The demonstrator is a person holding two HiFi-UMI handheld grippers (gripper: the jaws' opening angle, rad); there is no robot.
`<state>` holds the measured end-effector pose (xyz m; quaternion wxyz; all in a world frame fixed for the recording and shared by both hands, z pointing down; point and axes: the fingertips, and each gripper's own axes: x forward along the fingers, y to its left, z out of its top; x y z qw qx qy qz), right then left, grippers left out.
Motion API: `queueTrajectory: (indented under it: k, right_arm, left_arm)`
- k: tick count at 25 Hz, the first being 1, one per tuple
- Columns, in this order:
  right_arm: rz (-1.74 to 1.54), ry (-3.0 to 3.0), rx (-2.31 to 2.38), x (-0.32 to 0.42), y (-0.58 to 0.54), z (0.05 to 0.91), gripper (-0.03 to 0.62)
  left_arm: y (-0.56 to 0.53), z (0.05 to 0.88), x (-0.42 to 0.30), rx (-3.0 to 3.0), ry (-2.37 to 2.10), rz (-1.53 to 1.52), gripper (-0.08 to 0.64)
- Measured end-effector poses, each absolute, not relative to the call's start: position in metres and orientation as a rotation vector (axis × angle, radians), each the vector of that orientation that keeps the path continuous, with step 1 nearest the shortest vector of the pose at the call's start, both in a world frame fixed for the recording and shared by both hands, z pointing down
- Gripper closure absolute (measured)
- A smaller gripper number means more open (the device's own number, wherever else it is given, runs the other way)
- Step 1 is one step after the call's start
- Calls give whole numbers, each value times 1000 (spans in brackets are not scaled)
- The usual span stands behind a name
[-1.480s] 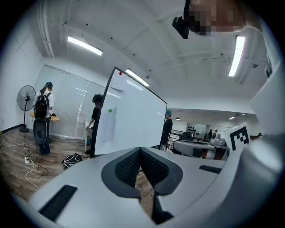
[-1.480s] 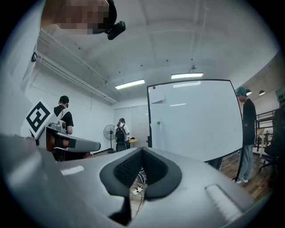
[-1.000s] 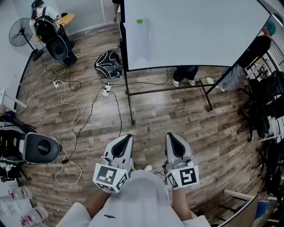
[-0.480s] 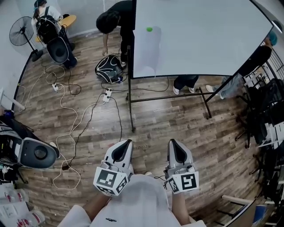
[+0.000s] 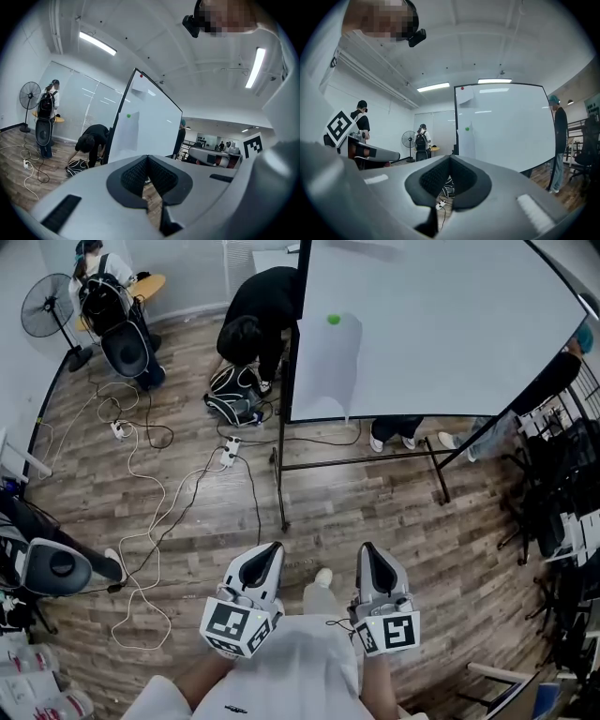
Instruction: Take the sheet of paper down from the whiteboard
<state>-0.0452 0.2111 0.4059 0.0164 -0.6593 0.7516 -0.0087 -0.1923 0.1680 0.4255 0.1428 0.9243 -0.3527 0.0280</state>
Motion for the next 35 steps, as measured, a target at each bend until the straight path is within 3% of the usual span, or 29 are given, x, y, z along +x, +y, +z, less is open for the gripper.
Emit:
queueTrajectory:
  k: [25,35]
  right_arm:
    - [-49,2523,-1742,124,-43,392,581]
    - [-74,2504,-1749,135,-89,386,581]
  left_arm:
    - [-57,402,-20,2562,-1313,64,554]
    - [-103,392,-16,2556,-1330,46,554]
